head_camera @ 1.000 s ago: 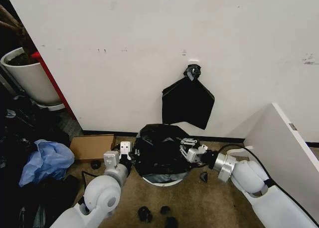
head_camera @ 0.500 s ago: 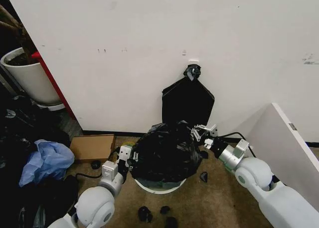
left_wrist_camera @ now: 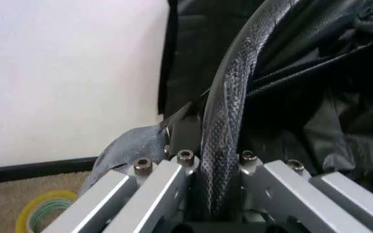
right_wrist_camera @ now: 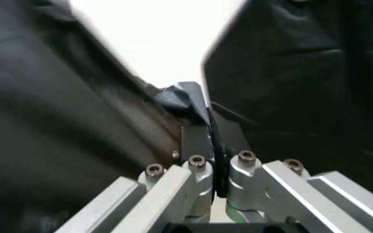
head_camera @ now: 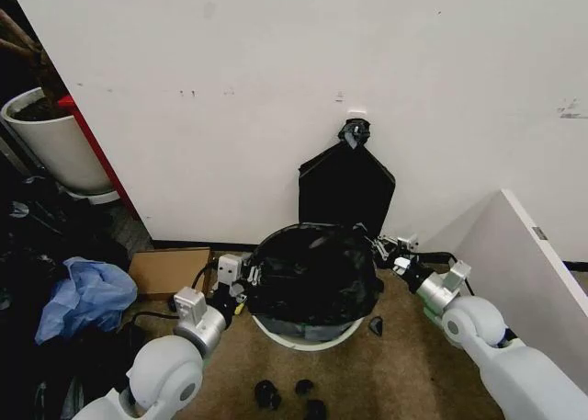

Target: Place the garbage bag over the trash bin.

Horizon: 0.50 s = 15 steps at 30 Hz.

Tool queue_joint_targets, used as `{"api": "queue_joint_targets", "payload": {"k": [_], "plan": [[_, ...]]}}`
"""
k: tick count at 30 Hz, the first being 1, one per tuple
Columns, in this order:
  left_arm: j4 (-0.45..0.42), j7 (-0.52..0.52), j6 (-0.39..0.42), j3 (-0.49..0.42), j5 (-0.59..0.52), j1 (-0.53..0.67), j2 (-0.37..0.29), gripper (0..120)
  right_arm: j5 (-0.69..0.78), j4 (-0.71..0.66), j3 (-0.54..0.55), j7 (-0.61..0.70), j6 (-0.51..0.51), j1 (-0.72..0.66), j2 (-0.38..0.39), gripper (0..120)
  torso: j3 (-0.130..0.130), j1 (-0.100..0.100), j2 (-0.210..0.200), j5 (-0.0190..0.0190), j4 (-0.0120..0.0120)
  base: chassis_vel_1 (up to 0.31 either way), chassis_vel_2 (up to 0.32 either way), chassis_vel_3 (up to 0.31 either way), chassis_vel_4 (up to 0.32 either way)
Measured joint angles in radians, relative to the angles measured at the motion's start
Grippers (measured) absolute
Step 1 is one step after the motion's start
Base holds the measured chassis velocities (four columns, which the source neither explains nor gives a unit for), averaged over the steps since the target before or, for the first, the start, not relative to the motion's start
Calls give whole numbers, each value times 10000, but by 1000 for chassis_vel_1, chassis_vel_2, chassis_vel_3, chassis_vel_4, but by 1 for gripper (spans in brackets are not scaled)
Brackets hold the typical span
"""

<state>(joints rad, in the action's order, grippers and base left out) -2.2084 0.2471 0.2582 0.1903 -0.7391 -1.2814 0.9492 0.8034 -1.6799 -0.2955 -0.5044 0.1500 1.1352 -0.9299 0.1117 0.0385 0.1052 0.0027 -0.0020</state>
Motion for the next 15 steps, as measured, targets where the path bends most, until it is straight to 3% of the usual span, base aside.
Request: {"api": "queue_joint_targets", "payload": {"k": [4, 7, 10, 15], "plan": [[45, 621, 308, -8, -755, 376, 278, 1, 150, 276, -2, -1141, 429, 124, -181, 0, 0, 0, 0, -1, 0, 0, 0, 0, 0], [65, 751, 413, -23, -994, 468, 379, 1, -5, 301, 28, -1254, 598, 226, -253, 0, 0, 0, 0, -2, -2, 0, 0, 0, 0], [161, 872, 465, -40, -1118, 518, 511, 1, -62, 152, 96, -802, 697, 397, -409, 10, 1, 0, 0, -1, -2, 0, 0, 0, 0], [663, 1041, 362, -27, -1108, 527, 699, 1, 539, -1298, 232, 4291, -273, 1022, -663, 30, 0, 0, 0, -3, 1, 0, 0, 0, 0]]}}
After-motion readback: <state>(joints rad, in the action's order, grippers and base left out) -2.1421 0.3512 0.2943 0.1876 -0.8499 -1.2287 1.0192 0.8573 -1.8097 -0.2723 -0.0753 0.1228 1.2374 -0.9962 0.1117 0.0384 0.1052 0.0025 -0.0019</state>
